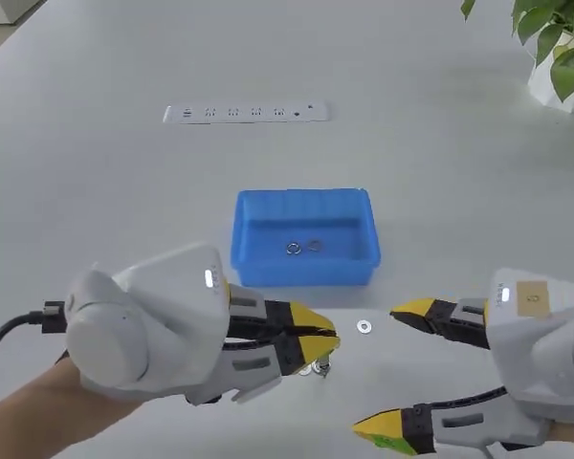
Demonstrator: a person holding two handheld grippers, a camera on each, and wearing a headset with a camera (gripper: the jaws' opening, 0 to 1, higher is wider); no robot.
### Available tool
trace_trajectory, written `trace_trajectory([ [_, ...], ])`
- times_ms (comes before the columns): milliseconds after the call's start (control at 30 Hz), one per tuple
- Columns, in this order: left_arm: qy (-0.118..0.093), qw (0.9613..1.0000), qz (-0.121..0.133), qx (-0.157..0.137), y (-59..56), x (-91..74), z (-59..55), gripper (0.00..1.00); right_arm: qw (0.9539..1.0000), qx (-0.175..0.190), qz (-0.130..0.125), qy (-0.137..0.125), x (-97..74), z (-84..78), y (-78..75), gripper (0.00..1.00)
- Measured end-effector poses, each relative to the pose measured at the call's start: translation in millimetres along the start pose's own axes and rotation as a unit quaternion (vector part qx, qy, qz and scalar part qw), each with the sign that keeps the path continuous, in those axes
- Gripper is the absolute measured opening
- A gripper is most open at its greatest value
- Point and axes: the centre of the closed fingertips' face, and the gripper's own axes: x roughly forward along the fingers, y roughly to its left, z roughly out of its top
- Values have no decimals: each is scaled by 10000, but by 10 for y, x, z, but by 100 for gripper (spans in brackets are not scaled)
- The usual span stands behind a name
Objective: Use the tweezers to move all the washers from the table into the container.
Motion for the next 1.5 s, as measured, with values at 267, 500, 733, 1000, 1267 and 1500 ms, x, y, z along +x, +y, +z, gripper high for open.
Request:
trace_trajectory([
  [267, -8, 10000, -23, -46, 12, -13, -11, 5, 9988, -11, 467, -134, 258, 98, 48, 54],
  [500, 42, 9999, -103, 1, -41, -27, -19, 5, 9955, -435, 838, -17, 428, 118, 104, 34],
  [733, 30, 10000, -53, -44, -9, -6, -2, 5, 9924, -576, 1078, 134, 473, 100, 159, 32],
  [1000, 50, 10000, -76, -38, 2, 16, 6, 5, 9920, -564, 1126, -44, 475, 146, 167, 22],
  [1267, 56, 10000, -66, -21, -2, 21, 0, 5, 9918, -630, 1113, -11, 500, 124, 115, 14],
  [1500, 96, 10000, -15, -16, 43, -1, -18, 5, 9906, -703, 1170, 19, 515, 124, 114, 12],
])
